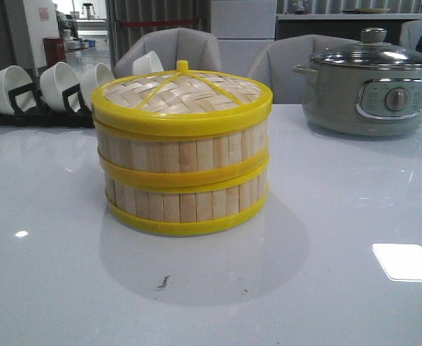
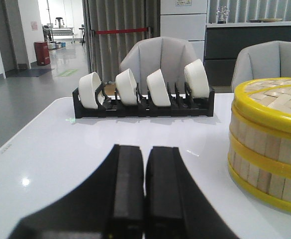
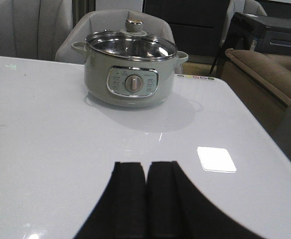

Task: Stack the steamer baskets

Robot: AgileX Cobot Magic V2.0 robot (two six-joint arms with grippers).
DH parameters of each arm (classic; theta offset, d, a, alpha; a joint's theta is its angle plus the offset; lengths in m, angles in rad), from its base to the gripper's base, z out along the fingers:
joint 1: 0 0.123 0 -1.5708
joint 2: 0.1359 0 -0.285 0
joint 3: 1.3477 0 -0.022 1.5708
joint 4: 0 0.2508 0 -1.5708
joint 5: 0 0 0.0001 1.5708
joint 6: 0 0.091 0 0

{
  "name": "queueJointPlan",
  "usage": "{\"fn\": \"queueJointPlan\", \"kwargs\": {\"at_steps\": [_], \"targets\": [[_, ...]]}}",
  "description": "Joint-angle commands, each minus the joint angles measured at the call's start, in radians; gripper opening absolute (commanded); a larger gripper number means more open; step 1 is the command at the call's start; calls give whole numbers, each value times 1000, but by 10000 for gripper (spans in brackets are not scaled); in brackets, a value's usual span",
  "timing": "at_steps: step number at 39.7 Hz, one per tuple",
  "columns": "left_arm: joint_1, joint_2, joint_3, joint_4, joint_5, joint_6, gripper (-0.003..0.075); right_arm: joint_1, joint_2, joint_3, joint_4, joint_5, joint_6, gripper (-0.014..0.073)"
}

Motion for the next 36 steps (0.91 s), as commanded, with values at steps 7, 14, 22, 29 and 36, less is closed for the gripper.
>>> {"fn": "queueJointPlan", "kwargs": {"at_steps": [7,14,22,29,36], "targets": [[-1,-15,3,3,-89,-2,85,-6,7,-30,-10,-81,1,79],[-1,-15,3,3,-89,-2,85,7,-2,-28,-10,-81,1,79],[-1,-15,3,3,-89,-2,85,30,-61,0,-11,-85,1,79],[-1,-15,3,3,-89,-2,85,48,-126,107,18,-168,5,79],[-1,-15,3,3,-89,-2,85,76,-198,245,63,-297,5,79]]}}
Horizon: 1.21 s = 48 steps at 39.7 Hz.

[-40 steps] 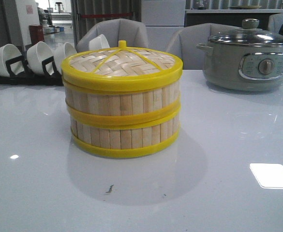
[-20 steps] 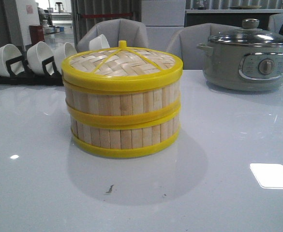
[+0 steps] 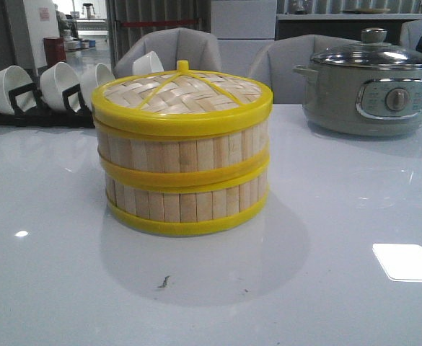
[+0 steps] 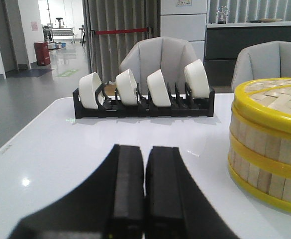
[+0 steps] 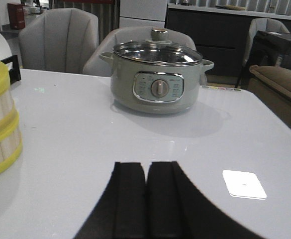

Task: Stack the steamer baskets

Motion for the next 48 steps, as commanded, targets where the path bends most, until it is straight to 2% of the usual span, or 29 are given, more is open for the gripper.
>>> {"fn": "queueJointPlan", "kwargs": {"at_steps": [1,9,28,38,48], "targets": [[-1,-15,3,2,-89,-2,85,13,-33,18,28,-125,4,79],[-1,-13,3,2,-89,-2,85,38,-61,16,31,-76,4,79],[-1,-13,3,2,-89,-2,85,52,-60,16,33,-64,4,79],[-1,-13,3,2,-89,-2,85,52,-60,16,102,-65,-4,79],[-1,-13,3,2,-89,-2,85,52,-60,16,103,-67,-15,79]]}}
